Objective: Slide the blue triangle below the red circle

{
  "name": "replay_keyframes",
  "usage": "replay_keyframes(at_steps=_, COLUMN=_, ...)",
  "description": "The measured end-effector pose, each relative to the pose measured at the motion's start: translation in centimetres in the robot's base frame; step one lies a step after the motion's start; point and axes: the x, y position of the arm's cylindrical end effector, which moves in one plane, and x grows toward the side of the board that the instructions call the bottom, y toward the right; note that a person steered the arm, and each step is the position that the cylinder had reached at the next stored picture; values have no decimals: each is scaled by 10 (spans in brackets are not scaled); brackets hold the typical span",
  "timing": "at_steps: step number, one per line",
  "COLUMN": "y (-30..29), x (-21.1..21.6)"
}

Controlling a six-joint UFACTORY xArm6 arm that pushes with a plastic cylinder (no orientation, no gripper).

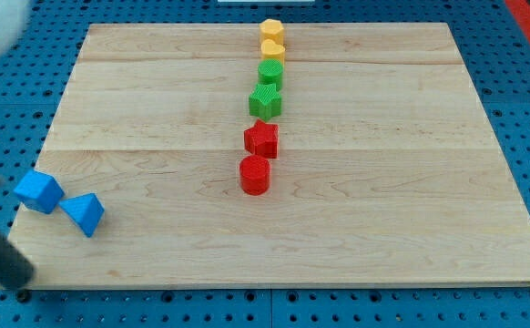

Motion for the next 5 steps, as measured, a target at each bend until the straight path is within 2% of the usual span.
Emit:
replay_keyframes(at_steps=1, y=-3, x=-51)
replay_keyframes(at_steps=2, y=50, x=-79)
replay_keyframes(at_steps=3, y=132, x=-79)
replay_keyframes(at_steps=4, y=78, x=-70)
replay_keyframes(at_steps=5, y=104, x=-52)
